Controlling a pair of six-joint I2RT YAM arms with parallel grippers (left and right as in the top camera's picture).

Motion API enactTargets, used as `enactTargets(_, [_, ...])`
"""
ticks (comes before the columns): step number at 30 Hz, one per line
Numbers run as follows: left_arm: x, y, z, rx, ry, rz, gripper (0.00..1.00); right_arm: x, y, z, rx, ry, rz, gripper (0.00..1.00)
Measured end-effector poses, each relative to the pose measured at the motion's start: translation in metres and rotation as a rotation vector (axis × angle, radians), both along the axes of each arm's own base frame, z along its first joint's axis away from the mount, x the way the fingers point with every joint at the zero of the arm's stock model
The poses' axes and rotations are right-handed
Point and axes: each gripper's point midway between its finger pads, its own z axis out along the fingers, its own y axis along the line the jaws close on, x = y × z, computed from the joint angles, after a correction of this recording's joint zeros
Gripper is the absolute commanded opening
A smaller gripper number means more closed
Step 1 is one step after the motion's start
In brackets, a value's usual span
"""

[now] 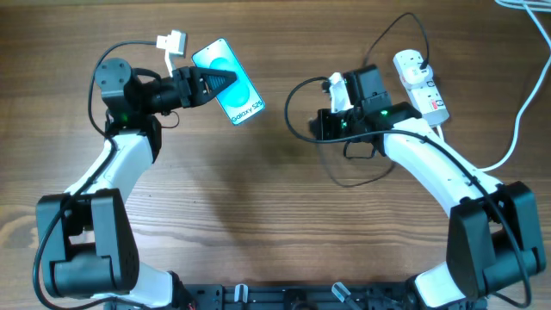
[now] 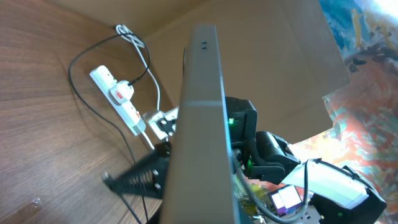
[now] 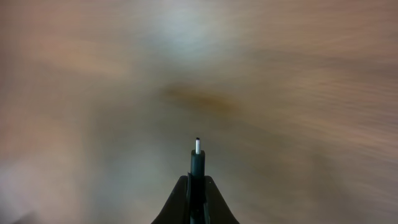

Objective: Plug charger to phone and switch on socket

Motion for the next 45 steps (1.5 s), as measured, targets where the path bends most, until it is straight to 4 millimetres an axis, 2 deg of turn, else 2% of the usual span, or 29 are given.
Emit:
enactTargets(2, [0.0, 0.0, 0.0, 0.0, 0.002, -0.001, 0.04, 0.009, -0.018, -0.008, -0.119, -0.038, -0.06, 0.04])
enactTargets(5, [0.0, 0.0, 0.0, 0.0, 0.003, -0.002, 0.04, 0.014, -0.034, -0.035, -0.247, -0.024, -0.102, 0.04])
enactTargets(8, [0.0, 0.0, 0.0, 0.0, 0.003, -0.002, 0.04, 0.01, -0.048, -0.081, -0.349, 0.053, -0.116, 0.05])
enactTargets(10, [0.0, -0.001, 0.0, 0.0, 0.003, -0.003, 0.04, 0.016, -0.049, -0.084, -0.363, 0.036, -0.121, 0.05])
enactTargets(16, [-0.001, -0.001, 0.0, 0.0, 0.004, -0.005, 0.04, 0.022, -0.048, -0.085, -0.384, 0.024, -0.118, 0.22])
enactTargets(18, [-0.001, -0.001, 0.0, 0.0, 0.004, -0.005, 0.04, 0.024, -0.047, -0.085, -0.388, 0.021, -0.116, 0.2])
enactTargets(20, [-0.001, -0.001, 0.0, 0.0, 0.004, -0.005, 0.04, 0.025, -0.048, -0.085, -0.393, 0.021, -0.117, 0.05])
enactTargets(34, [-0.001, -0.001, 0.0, 0.0, 0.004, -0.005, 0.04, 0.013, -0.055, -0.087, -0.431, 0.087, -0.116, 0.05])
enactTargets(35, [-0.001, -0.001, 0.0, 0.0, 0.004, -0.005, 0.04, 0.012, -0.055, -0.087, -0.432, 0.095, -0.115, 0.08])
enactTargets(37, [-0.001, -0.001, -0.001, 0.0, 0.005, -0.005, 0.04, 0.011, -0.055, -0.088, -0.429, 0.103, -0.114, 0.21])
enactTargets(40, [-0.001, -0.001, -0.001, 0.0, 0.005, -0.005, 0.04, 0.007, -0.053, -0.088, -0.421, 0.122, -0.111, 0.27])
enactTargets(43, [-0.001, -0.001, -0.001, 0.0, 0.005, -0.005, 0.04, 0.002, -0.055, -0.088, -0.428, 0.14, -0.11, 0.18])
enactTargets(44, [-0.001, -0.001, -0.001, 0.0, 0.005, -0.005, 0.04, 0.002, -0.055, -0.088, -0.43, 0.141, -0.108, 0.09])
enactTargets(45, [-0.001, -0.001, -0.001, 0.0, 0.005, -0.005, 0.04, 0.001, -0.056, -0.088, -0.434, 0.146, -0.111, 0.05])
